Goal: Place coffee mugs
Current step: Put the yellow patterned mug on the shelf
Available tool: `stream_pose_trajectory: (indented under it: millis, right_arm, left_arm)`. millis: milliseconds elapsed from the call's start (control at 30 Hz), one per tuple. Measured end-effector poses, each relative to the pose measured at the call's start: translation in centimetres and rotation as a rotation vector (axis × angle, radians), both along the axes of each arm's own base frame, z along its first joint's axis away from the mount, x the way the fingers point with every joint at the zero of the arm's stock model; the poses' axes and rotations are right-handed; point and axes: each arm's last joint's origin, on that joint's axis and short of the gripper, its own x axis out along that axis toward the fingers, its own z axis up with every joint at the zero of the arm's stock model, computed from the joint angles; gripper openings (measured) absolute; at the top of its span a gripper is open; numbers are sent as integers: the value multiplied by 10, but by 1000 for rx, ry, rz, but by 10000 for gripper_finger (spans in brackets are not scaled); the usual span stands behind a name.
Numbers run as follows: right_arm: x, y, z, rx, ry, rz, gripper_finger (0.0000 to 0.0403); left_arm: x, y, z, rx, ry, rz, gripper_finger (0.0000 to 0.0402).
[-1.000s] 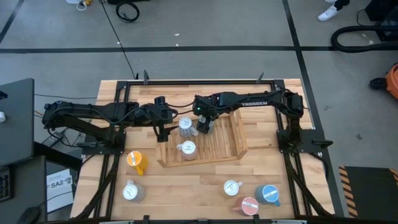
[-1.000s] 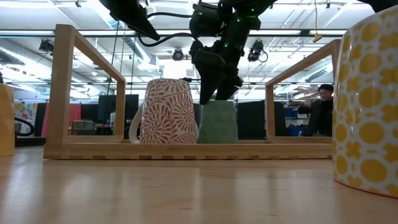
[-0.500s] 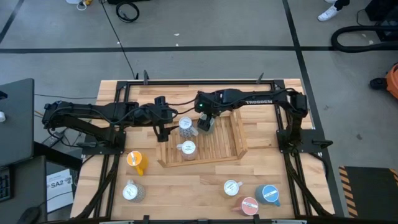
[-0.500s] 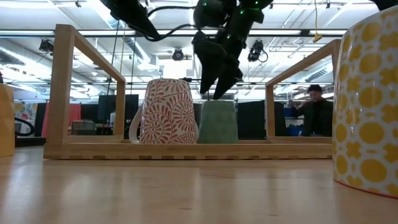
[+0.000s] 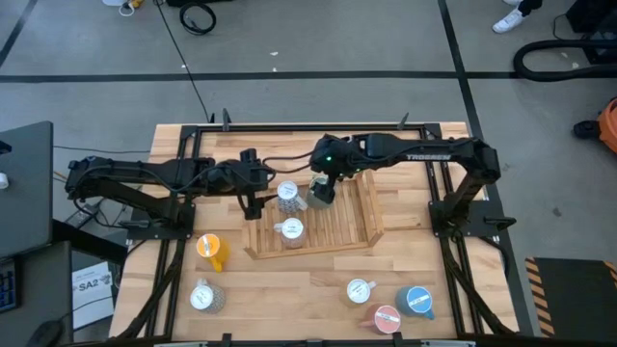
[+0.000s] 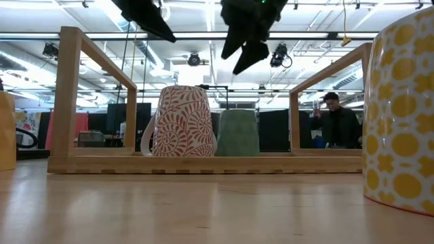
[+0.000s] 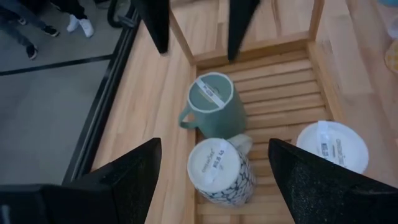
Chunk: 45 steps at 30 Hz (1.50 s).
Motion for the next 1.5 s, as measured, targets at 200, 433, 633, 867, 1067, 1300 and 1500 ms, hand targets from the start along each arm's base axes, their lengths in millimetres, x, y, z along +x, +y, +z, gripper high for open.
stream_pose_trajectory:
  millis: [200, 433, 633, 867, 1067, 1300, 1500]
  right_arm:
    - [-18, 12, 21, 26, -28, 1, 398]
    - [-35, 47, 42, 44, -84, 81, 398]
    - [-42, 94, 46, 103, -96, 180, 398]
    - [-52, 147, 43, 210, -66, 327, 398]
    - [-66, 182, 43, 255, -49, 390, 398]
    - [-80, 210, 43, 255, -40, 475, 398]
    - [-91, 228, 43, 167, -68, 478, 398]
  left_arm:
    - [0, 0, 0, 0, -3, 0, 302]
    - [0, 0, 0, 0, -4, 0, 302]
    - [0, 0, 0, 0, -5, 0, 302]
    - [0, 0, 0, 0, -5, 0, 302]
    - [0, 0, 0, 0, -6, 0, 302]
    - [0, 0, 0, 0, -6, 0, 302]
    - [0, 0, 0, 0, -6, 1, 302]
